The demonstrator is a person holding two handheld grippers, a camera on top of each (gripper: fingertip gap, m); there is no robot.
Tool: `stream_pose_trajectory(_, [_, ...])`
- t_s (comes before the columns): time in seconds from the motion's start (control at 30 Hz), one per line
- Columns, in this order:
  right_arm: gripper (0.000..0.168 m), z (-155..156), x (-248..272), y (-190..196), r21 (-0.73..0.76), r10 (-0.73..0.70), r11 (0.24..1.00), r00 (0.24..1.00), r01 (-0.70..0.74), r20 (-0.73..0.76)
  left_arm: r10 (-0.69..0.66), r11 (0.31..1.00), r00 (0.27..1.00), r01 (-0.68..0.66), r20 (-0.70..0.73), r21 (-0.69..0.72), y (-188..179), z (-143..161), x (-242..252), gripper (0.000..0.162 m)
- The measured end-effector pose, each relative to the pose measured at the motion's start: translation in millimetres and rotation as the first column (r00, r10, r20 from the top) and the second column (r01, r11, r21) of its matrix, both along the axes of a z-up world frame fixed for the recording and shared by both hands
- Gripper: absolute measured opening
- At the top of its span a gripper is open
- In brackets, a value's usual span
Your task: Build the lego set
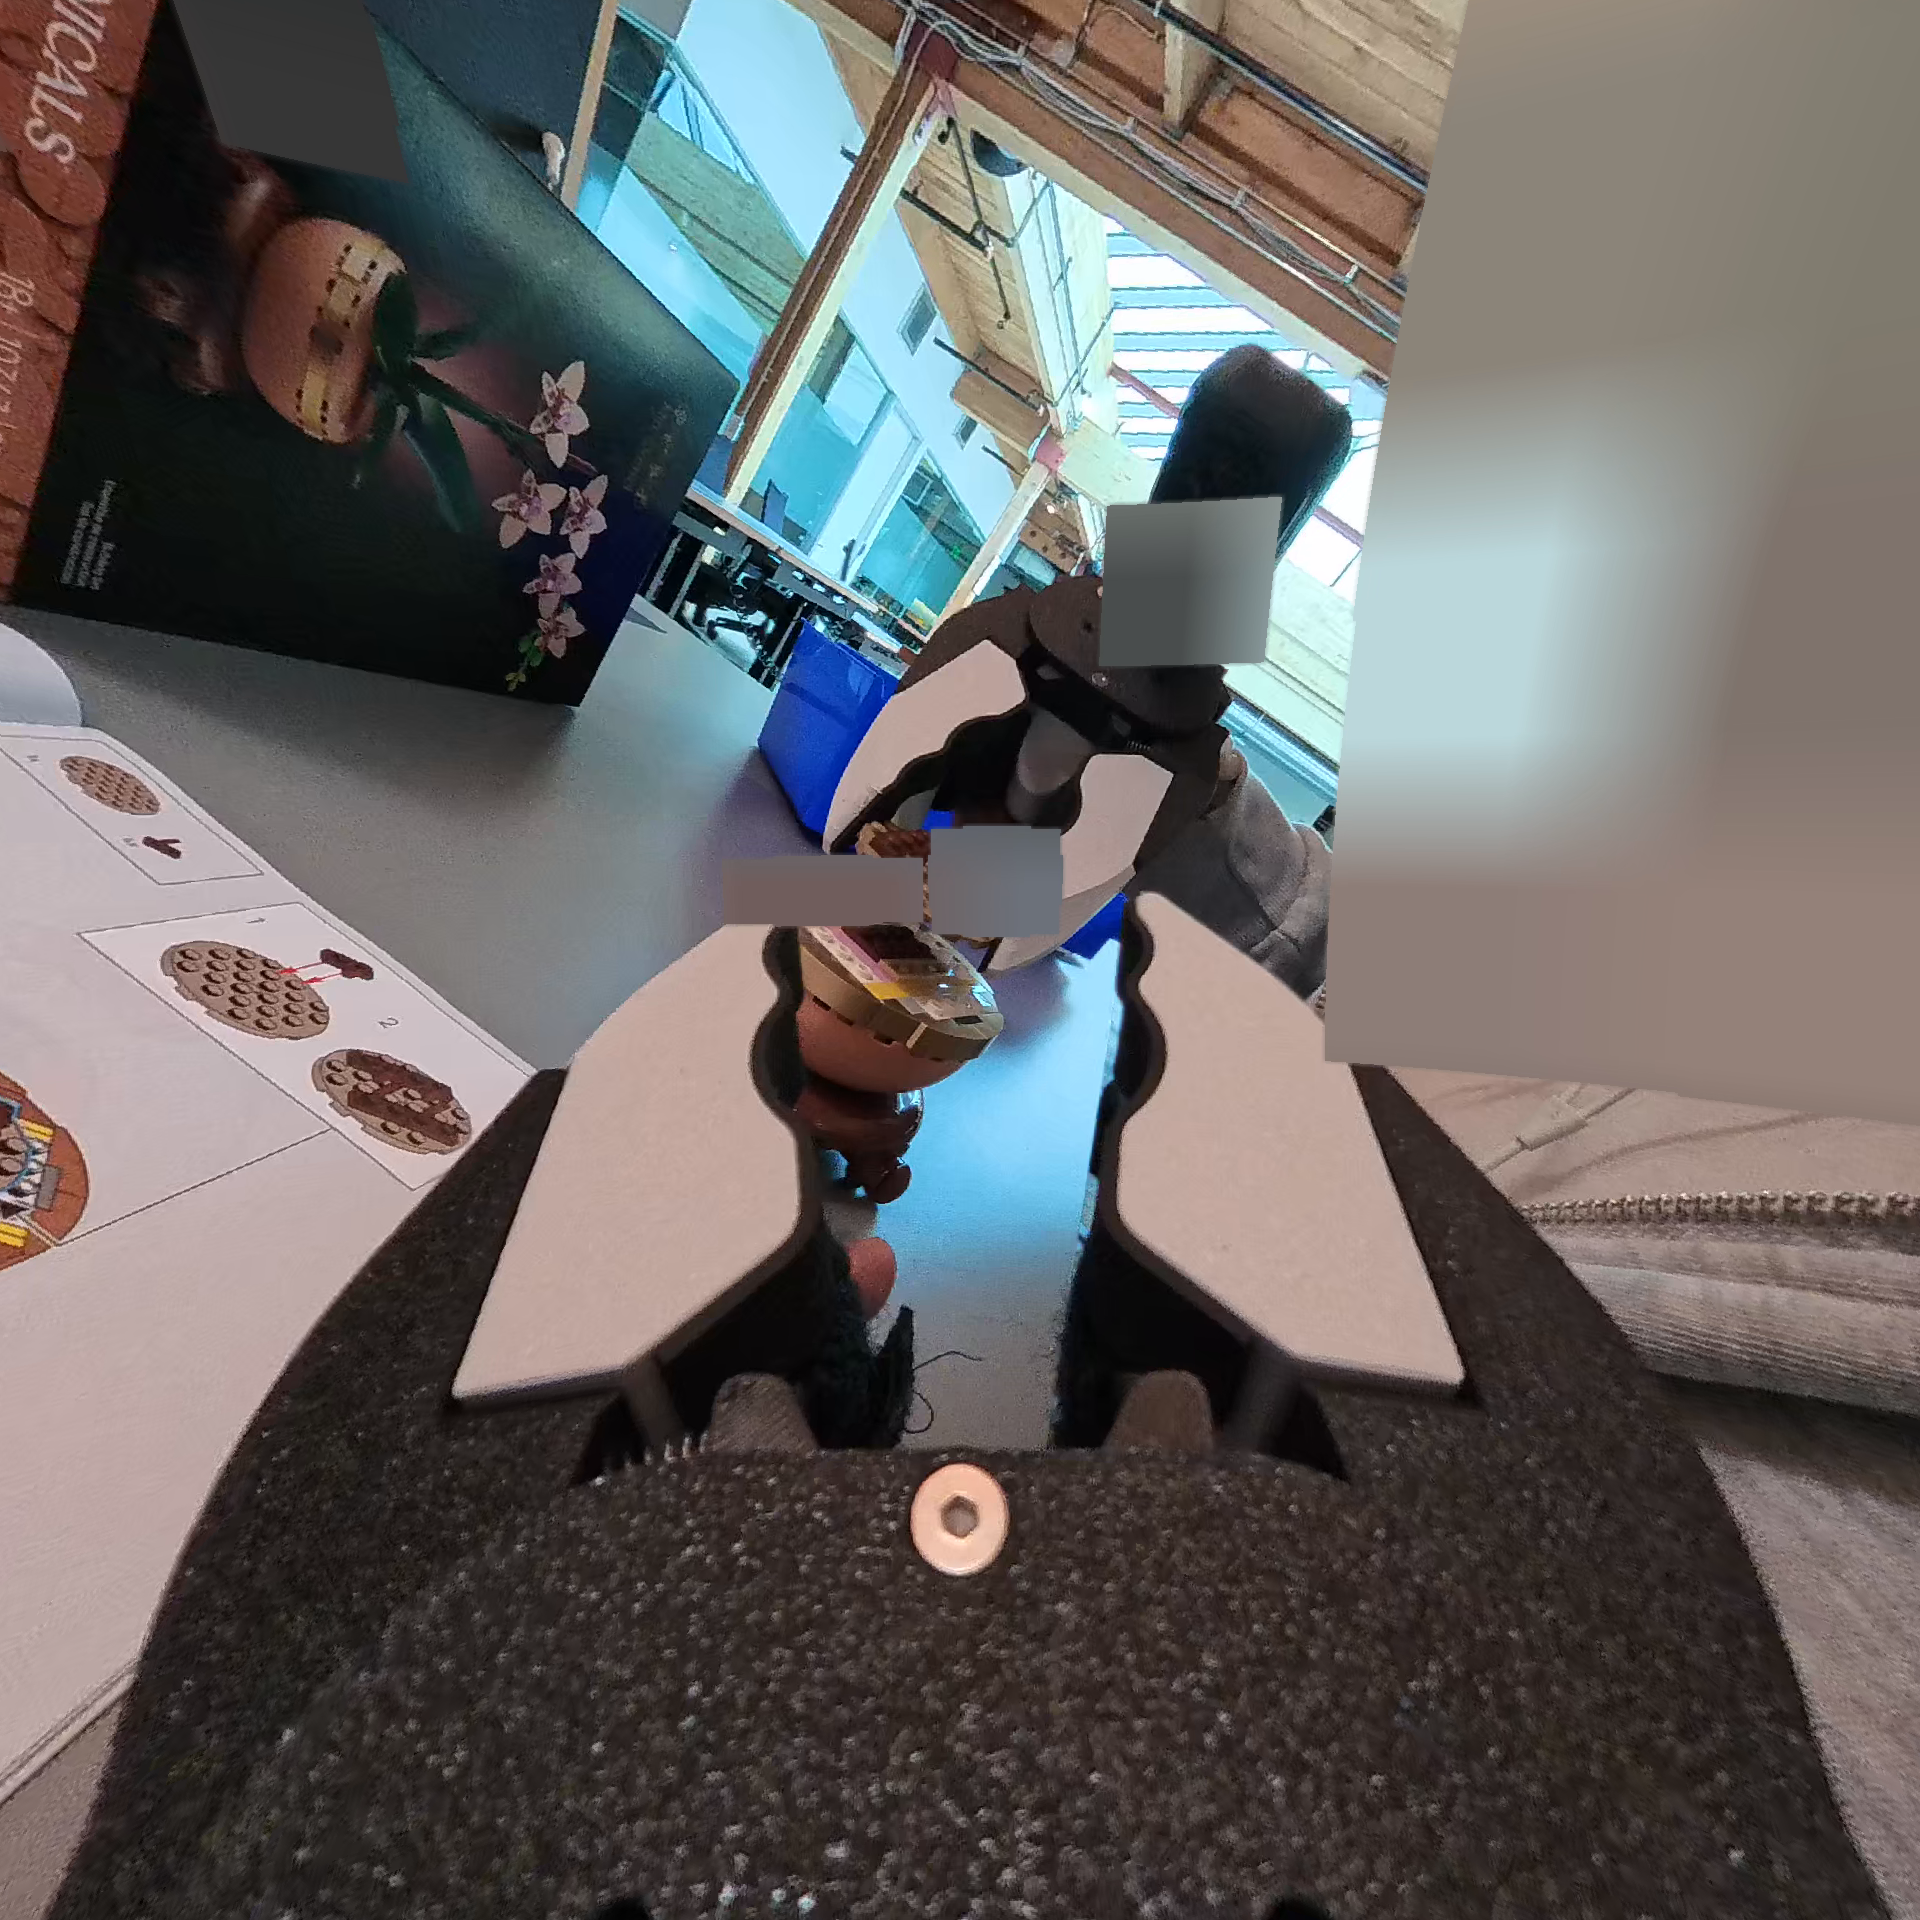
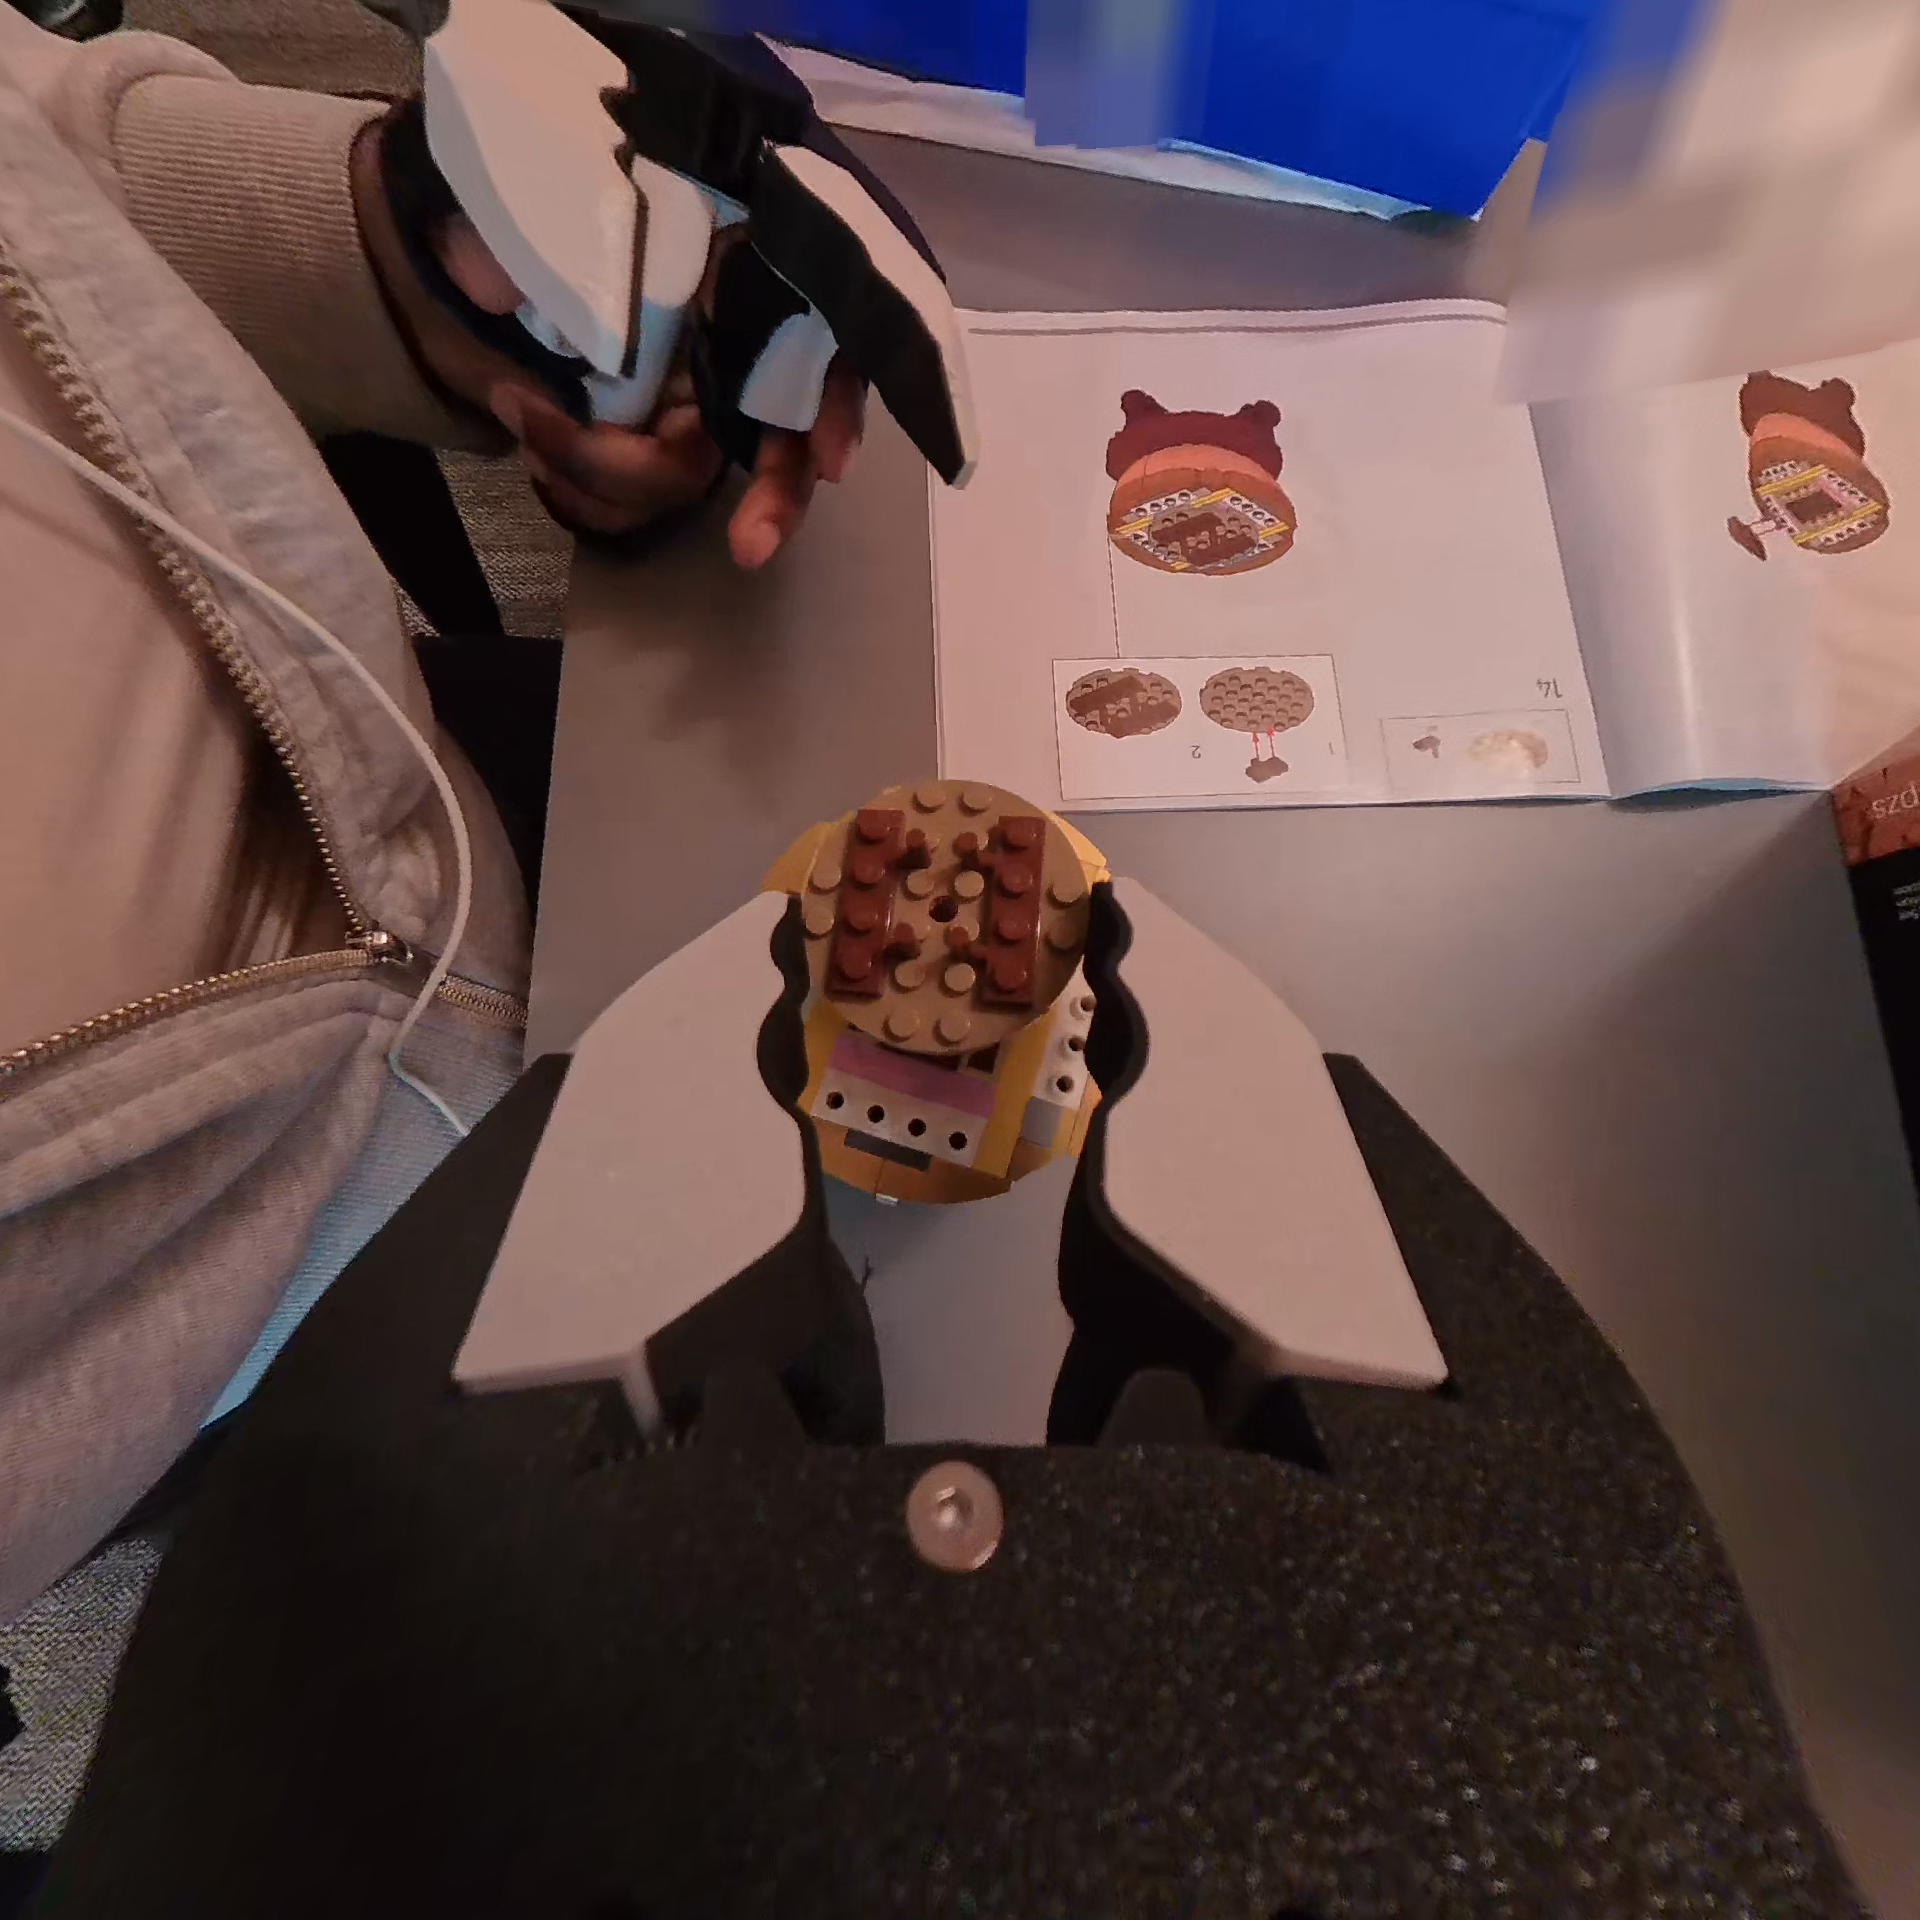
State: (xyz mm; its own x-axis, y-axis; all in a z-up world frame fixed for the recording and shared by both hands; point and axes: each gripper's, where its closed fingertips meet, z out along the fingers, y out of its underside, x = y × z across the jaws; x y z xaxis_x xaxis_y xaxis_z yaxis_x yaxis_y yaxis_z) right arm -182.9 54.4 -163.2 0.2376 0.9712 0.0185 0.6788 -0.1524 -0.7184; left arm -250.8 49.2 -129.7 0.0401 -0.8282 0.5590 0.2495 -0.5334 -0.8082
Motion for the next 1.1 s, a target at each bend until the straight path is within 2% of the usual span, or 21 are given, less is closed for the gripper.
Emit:
stream_pose_trajectory(0.37, [0.051,0,12,-3,-0.080,-0.219,0.973,0.975,0.217,-0.028,0.016,1.000,1.000,-0.015,-0.027,0.013,1,-3,2,0.057])
stream_pose_trajectory(0.6, [0.051,2,15,-3,-0.130,-0.424,0.901,0.904,0.414,-0.060,0.052,0.998,0.999,-0.051,-0.017,0.043,5,0,1,0.046])
stream_pose_trajectory(0.7, [0.051,1,16,-5,-0.143,-0.471,0.877,0.880,0.458,-0.070,0.052,0.995,0.996,-0.045,-0.070,0.089,7,0,4,0.053])
stream_pose_trajectory(0.83, [0.051,-1,18,-9,-0.146,-0.485,0.869,0.873,0.473,-0.053,0.011,0.985,0.988,0.016,-0.155,0.172,4,-2,11,0.053])
stream_pose_trajectory(0.93, [0.051,0,17,-15,-0.110,-0.409,0.909,0.910,0.401,-0.063,-0.008,0.973,0.976,0.058,-0.216,0.225,2,-7,17,0.052])
stream_pose_trajectory(1.1, [0.051,-5,14,-9,-0.099,-0.307,0.948,0.951,0.302,-0.043,-0.002,0.965,0.974,0.062,-0.226,0.257,3,-9,23,0.051])
